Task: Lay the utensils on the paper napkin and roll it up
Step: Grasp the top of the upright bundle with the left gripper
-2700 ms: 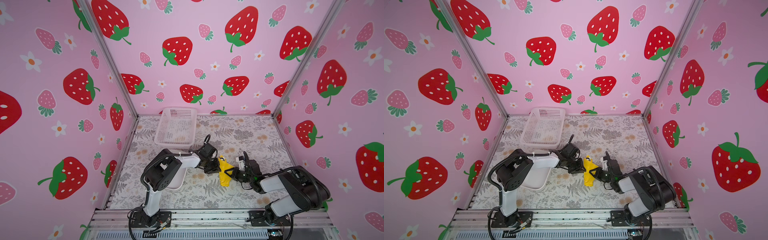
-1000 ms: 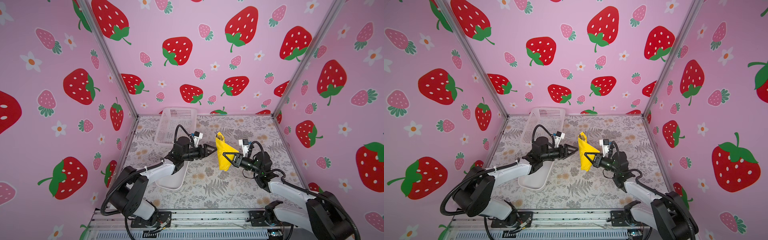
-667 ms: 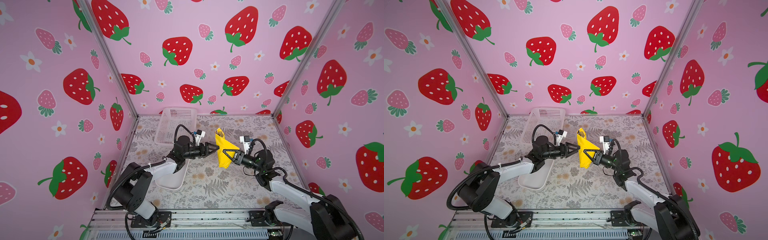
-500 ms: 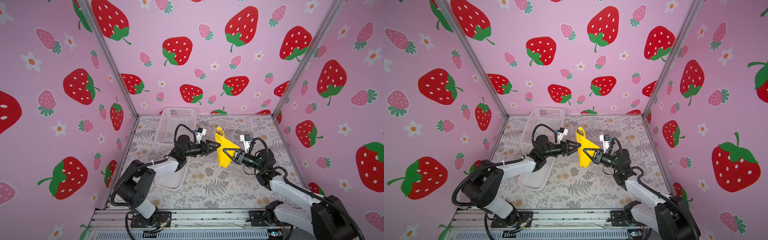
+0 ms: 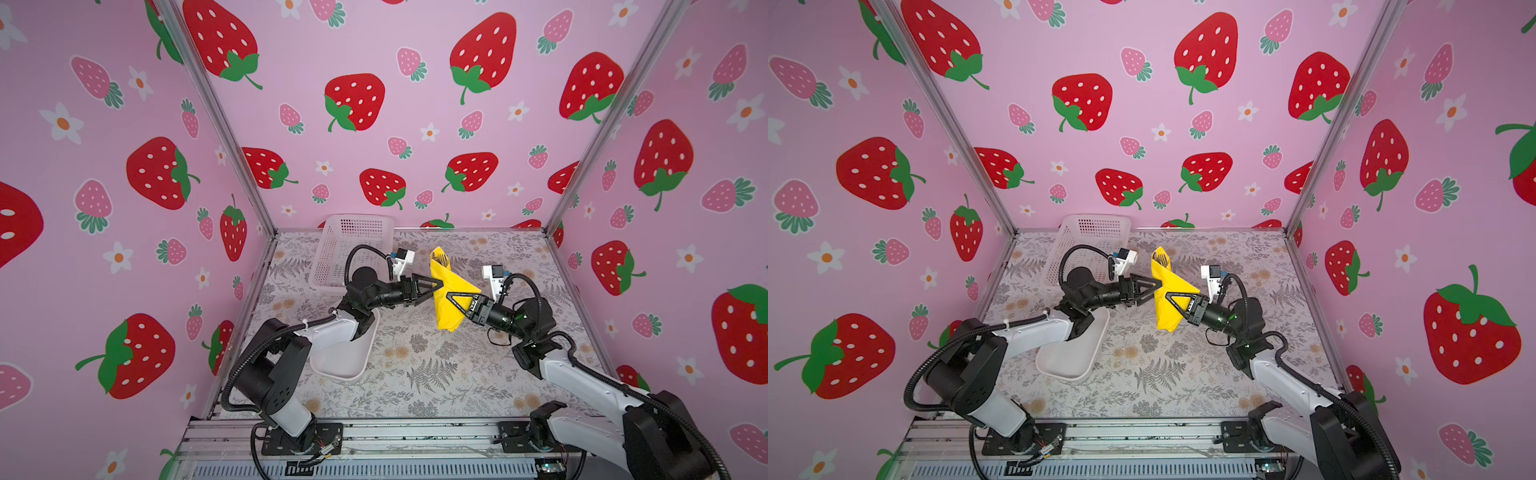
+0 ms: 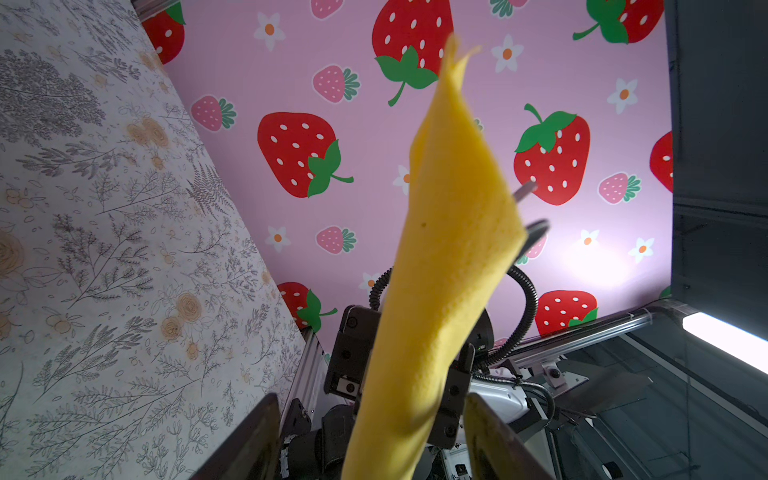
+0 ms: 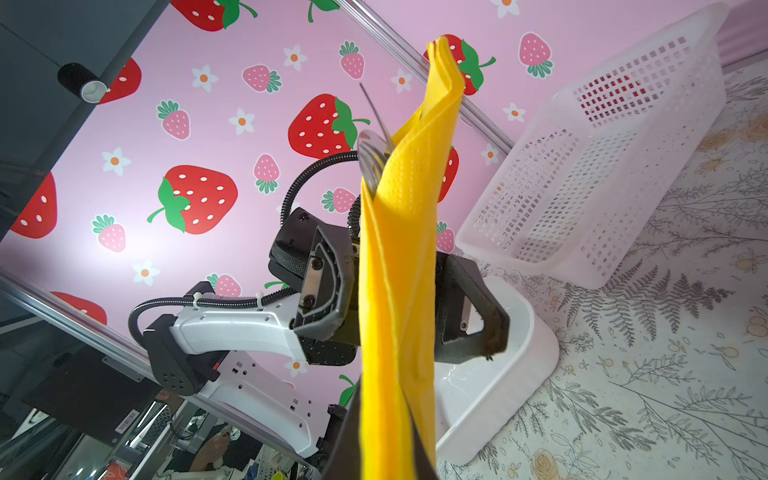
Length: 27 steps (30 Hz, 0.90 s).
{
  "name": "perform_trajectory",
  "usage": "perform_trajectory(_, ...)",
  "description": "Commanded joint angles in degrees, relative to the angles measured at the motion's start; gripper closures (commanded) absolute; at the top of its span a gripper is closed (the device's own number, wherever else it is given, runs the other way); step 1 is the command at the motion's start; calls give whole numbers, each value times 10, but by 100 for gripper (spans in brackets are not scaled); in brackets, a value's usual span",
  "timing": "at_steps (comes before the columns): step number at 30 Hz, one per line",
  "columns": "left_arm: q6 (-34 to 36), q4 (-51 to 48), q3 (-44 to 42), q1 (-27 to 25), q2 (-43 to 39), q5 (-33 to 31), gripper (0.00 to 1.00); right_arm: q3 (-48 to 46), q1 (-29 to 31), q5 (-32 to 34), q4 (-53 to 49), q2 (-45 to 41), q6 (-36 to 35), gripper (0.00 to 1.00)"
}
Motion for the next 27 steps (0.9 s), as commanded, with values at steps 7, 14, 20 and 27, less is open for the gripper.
perform_trajectory(7,-37,67,51,-16,23,37,31,28,-1,-9,81,3,38,91)
perform_trajectory(14,-45,79,57,-21,23,37,41,29,-2,-5,86,8,44,91)
perform_trajectory(20,-48,81,60,-22,19,34,54,27,-2,-6,87,8,46,91)
perform_trajectory(27,-59,99,62,-24,24,25,64,23,-2,-4,88,9,48,91)
